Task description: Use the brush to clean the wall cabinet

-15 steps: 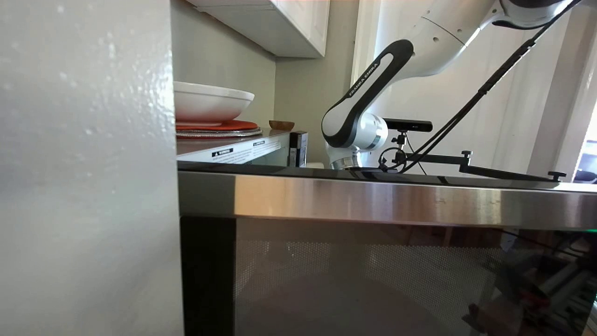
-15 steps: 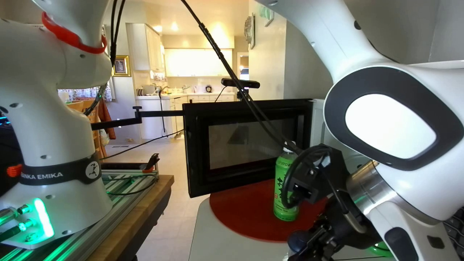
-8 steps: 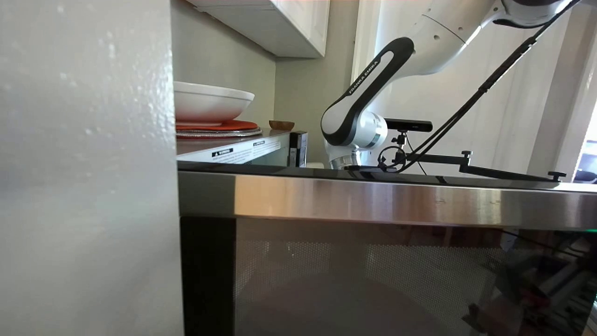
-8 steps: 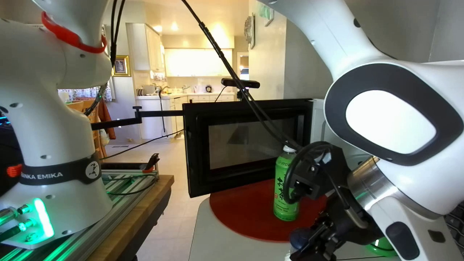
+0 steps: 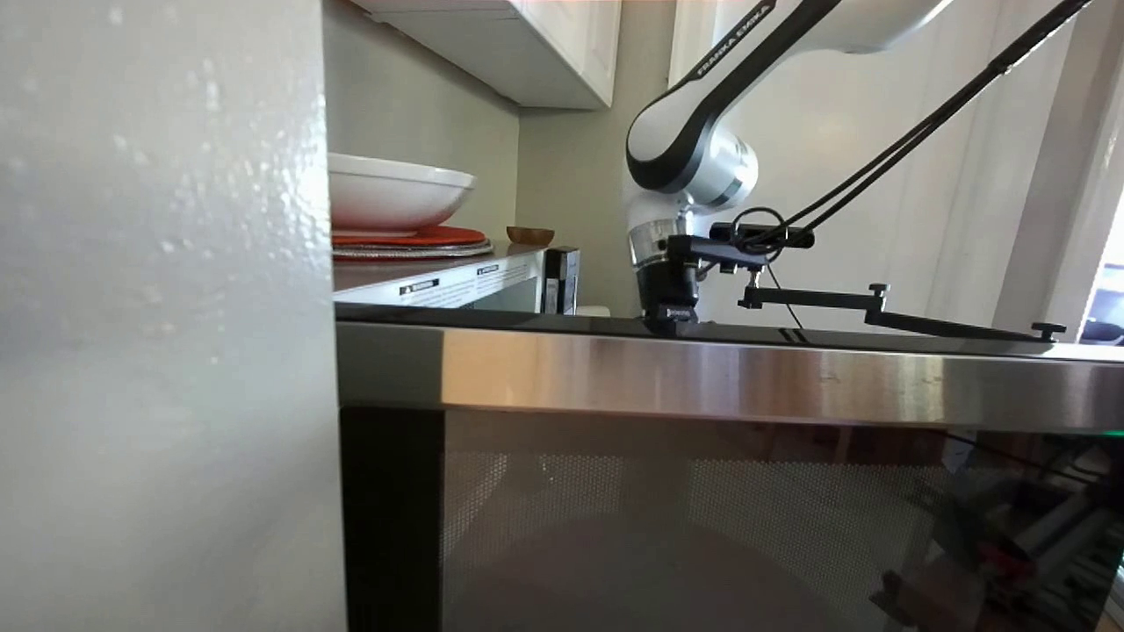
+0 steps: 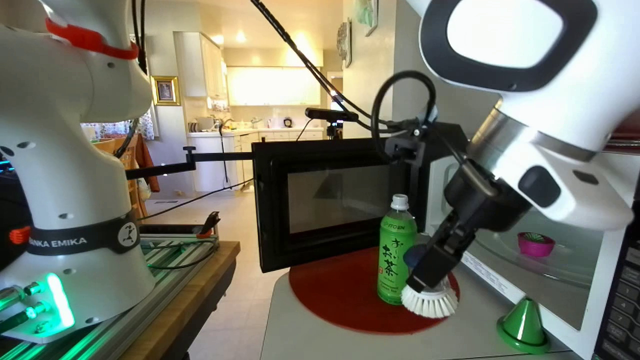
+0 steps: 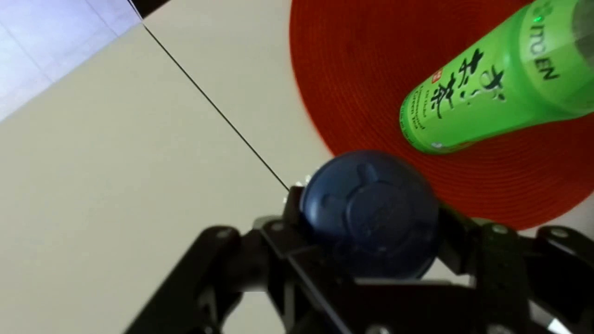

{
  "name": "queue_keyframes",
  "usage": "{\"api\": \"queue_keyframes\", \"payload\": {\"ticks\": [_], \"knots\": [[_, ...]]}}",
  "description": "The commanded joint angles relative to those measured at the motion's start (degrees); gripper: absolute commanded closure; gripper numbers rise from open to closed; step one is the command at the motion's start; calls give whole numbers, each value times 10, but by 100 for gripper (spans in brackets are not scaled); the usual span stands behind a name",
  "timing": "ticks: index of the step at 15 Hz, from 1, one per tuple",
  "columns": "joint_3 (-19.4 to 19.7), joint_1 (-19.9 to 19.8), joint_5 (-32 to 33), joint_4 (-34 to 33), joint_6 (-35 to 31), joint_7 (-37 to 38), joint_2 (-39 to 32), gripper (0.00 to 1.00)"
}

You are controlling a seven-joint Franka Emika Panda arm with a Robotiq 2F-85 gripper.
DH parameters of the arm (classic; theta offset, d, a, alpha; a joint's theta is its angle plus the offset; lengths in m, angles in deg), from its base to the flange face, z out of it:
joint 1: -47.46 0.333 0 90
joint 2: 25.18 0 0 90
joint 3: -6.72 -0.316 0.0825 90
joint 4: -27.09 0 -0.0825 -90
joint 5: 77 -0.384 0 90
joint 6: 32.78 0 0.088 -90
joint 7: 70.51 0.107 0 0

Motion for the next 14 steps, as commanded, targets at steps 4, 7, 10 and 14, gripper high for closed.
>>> {"api": "queue_keyframes", "payload": {"ticks": [4, 7, 10, 14], "knots": [[-3, 21, -7, 140, -70, -12, 201, 65], [-11, 31, -14, 163, -92, -26, 273, 65], [-17, 44, -16, 158, -92, -43, 325, 65], [-21, 63, -21, 127, -80, -68, 367, 65]]}}
